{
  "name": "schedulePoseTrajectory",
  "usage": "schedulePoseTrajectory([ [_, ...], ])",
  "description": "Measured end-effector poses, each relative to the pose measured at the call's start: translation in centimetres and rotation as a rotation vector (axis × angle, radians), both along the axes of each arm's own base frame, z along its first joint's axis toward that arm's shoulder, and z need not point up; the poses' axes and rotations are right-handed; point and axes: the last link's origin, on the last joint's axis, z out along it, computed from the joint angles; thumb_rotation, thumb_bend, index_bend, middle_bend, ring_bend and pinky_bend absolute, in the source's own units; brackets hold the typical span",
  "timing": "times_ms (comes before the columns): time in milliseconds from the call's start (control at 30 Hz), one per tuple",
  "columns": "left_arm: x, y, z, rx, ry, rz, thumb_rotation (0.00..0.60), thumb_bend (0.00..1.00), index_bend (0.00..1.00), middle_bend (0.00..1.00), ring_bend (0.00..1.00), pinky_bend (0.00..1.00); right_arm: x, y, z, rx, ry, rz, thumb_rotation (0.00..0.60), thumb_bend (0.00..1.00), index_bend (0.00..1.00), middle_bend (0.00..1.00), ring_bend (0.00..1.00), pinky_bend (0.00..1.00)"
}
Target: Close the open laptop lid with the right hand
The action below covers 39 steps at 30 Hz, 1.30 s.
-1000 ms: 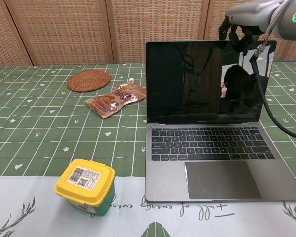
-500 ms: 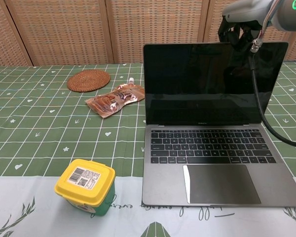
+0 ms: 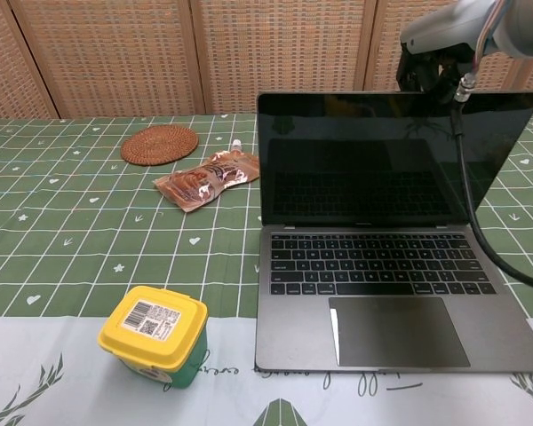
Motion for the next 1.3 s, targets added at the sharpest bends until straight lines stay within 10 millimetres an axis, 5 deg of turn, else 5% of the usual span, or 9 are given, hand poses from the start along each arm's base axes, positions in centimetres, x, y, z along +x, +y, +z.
schedulePoseTrajectory([
  [1300,0.1,-0.3,0.5,-0.007,-0.012,0.0,0.6,0.13,0.0,0.0,0.0,0.0,3.6,3.7,-0.1,0.084,0.209,-0.132,0.6,1.0,0.6,0.43,0.32,0.39],
])
